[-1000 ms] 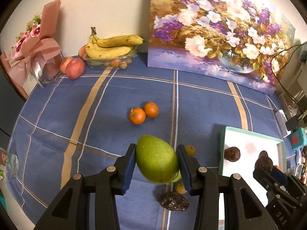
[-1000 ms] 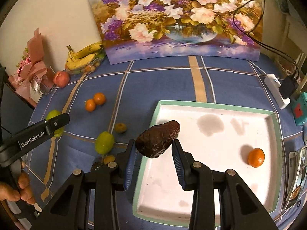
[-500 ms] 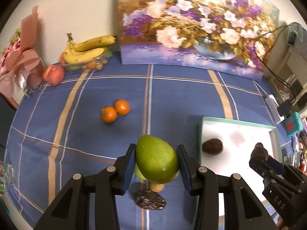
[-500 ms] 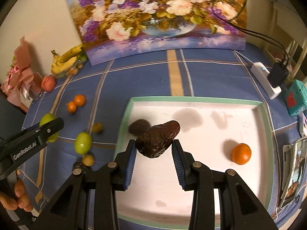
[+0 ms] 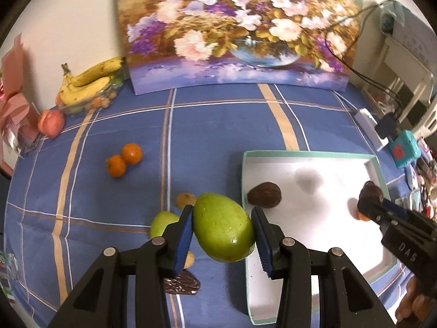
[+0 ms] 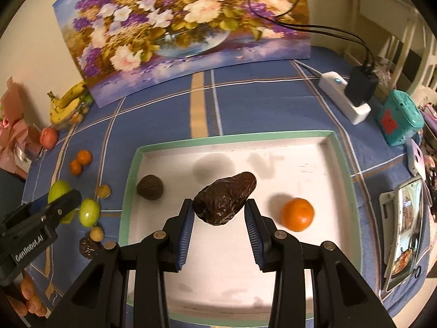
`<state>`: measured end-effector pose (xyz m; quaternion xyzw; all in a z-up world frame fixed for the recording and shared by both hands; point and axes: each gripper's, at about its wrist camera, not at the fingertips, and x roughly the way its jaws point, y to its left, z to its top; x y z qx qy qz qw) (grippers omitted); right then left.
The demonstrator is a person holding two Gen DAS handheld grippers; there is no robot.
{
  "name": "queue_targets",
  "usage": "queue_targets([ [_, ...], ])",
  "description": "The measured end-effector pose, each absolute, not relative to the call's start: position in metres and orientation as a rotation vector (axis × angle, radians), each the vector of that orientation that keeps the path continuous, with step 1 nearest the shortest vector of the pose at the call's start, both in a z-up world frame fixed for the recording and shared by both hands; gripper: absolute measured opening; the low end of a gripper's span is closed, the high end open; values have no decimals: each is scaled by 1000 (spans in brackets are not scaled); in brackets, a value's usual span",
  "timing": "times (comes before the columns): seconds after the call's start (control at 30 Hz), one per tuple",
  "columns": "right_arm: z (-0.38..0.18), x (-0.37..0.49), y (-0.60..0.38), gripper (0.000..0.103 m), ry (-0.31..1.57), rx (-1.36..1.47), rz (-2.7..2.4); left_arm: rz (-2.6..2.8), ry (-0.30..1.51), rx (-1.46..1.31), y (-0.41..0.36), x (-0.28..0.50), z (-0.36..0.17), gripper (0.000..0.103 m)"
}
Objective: Organize fruits
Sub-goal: 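Carry the green pear and the date with both tools into the tray, then open the left tool to drop the pear while the right tool releases the date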
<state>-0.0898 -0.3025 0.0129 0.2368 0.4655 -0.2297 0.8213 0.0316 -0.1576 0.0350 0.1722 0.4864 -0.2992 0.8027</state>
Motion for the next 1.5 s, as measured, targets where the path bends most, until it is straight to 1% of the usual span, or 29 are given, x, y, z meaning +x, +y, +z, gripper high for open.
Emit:
queue_targets([
  [0.4, 11, -106, -323, 39, 994, 530, -532, -709, 1038, 463, -184, 4, 26, 45],
  [0.7, 9, -108, -327, 39, 1005, 534, -536, -743, 1042, 542, -201, -16, 8, 45],
  [0.9, -3, -107, -330, 40, 1037, 545, -535, -747, 1055, 597, -209, -23, -7, 45],
  [1.17, -32, -101, -334, 39, 1111, 577, -525, -732, 1080, 653, -215, -27, -27, 45],
  [1.5, -40, -101, -333, 39, 1129, 591, -518, -721, 1107, 675, -216, -27, -38, 45],
])
